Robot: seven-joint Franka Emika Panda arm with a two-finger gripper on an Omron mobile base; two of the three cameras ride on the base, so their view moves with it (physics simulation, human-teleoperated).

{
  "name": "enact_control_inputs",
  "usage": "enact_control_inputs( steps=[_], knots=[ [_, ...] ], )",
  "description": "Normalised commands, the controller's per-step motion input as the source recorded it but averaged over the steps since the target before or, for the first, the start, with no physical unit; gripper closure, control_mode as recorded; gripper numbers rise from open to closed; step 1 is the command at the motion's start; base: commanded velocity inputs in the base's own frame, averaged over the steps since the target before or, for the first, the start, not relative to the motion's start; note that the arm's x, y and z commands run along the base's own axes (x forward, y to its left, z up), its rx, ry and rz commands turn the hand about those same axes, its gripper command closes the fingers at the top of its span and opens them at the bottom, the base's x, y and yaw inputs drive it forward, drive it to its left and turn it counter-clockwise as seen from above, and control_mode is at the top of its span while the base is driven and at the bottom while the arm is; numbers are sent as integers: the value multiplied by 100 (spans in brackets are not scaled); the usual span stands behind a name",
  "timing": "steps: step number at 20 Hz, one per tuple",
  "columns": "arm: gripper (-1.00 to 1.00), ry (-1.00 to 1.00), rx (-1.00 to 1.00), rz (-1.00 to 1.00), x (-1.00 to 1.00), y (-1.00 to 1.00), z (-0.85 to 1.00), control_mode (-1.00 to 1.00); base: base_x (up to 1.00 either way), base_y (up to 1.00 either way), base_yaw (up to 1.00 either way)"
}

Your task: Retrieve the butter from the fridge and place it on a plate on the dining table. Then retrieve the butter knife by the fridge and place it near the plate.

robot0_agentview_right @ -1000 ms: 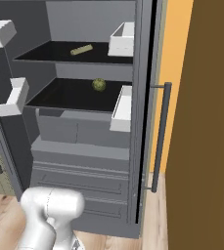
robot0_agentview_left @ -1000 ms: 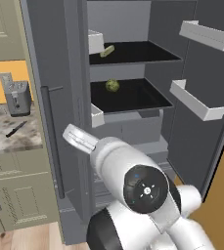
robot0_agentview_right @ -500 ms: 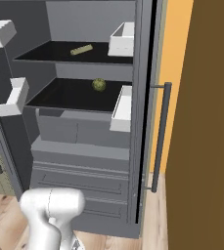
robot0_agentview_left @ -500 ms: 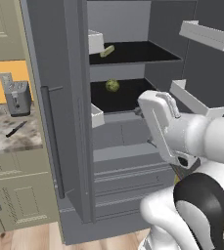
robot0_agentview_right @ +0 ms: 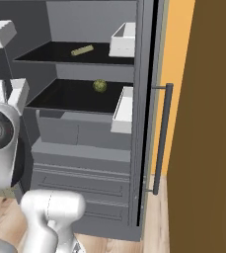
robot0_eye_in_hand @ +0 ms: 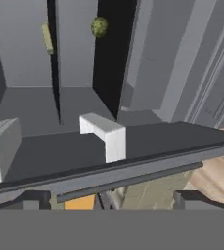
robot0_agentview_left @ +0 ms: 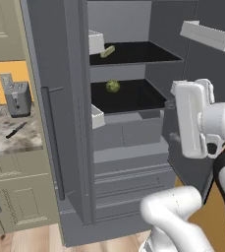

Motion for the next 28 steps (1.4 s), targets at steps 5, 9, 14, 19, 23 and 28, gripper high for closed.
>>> enact_control_inputs(
  steps=[5,9,14,19,23,28],
  knots=[
    [-100,23,10,7,89,2,-59,-100,0,0,0],
    [-100,1,13,1,63,18,-54,-100,0,0,0],
    [-100,0,1,9,29,68,-14,-100,0,0,0],
    [-100,0,0,8,34,45,0,-100,0,0,0],
    [-100,0,0,3,21,0,-1,-100,0,0,0],
    [-100,0,-2,3,37,2,-3,-100,0,0,0]
  ],
)
